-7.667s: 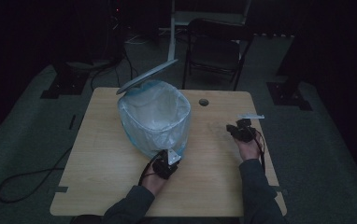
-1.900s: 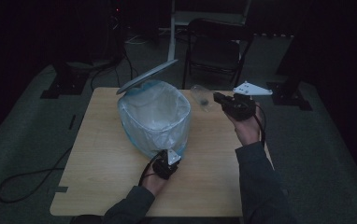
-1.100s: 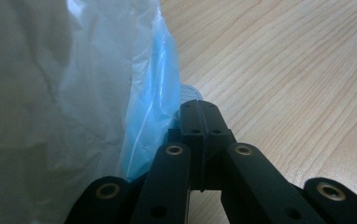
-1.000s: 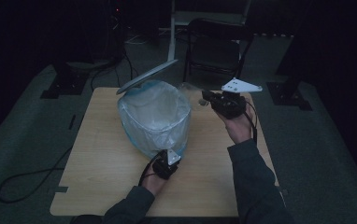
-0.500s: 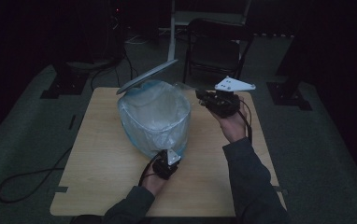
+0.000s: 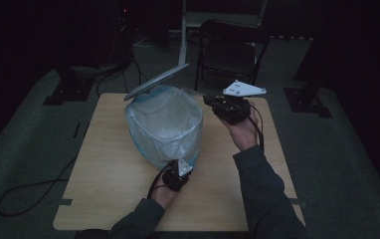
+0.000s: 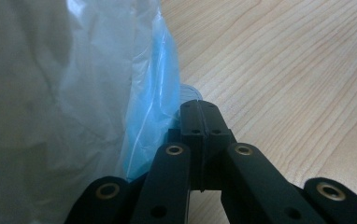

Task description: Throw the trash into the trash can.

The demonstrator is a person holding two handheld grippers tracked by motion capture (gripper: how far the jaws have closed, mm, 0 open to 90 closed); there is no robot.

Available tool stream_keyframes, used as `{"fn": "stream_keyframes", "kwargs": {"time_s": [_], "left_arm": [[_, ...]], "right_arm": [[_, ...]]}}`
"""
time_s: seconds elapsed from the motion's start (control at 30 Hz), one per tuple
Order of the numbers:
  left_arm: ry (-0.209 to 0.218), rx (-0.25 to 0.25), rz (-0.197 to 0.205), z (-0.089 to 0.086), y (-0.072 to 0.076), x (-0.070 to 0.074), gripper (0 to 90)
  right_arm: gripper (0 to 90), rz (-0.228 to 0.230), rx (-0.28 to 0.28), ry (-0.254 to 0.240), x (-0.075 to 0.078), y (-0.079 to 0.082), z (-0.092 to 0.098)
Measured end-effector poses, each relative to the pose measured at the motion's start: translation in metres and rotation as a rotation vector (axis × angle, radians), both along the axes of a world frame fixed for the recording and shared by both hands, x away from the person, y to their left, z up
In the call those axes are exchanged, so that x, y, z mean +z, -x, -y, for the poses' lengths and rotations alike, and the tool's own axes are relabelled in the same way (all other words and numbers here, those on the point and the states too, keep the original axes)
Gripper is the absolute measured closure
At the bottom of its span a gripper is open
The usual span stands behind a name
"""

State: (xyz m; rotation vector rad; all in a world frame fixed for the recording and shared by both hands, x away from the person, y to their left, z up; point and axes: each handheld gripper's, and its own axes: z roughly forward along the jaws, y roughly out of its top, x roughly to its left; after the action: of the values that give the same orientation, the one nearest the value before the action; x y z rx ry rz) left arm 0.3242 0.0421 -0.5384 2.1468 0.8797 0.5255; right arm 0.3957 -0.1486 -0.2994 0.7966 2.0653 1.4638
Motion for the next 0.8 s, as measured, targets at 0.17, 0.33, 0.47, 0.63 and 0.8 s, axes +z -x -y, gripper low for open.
{"fn": "stream_keyframes", "kwargs": {"time_s": [0.17, 0.33, 0.47, 0.63, 0.8], "left_arm": [[-0.001, -0.001, 0.0, 0.0, 0.0, 0.0, 90.0], [-0.001, -0.002, 0.0, 0.0, 0.0, 0.0, 90.0], [-0.001, -0.002, 0.0, 0.0, 0.0, 0.0, 90.0], [-0.007, -0.003, 0.001, 0.0, 0.0, 0.0, 90.0], [-0.008, -0.004, 0.001, 0.0, 0.0, 0.0, 90.0]], "right_arm": [[86.7, -0.003, 0.01, -0.004, 0.001, -0.001, -0.005], [86.7, -0.002, 0.017, -0.005, 0.002, -0.002, -0.009], [86.7, -0.005, 0.023, -0.005, 0.003, -0.002, -0.013], [86.6, -0.003, 0.035, -0.002, 0.003, -0.004, -0.019], [86.6, -0.006, 0.046, 0.004, 0.003, -0.005, -0.026]]}}
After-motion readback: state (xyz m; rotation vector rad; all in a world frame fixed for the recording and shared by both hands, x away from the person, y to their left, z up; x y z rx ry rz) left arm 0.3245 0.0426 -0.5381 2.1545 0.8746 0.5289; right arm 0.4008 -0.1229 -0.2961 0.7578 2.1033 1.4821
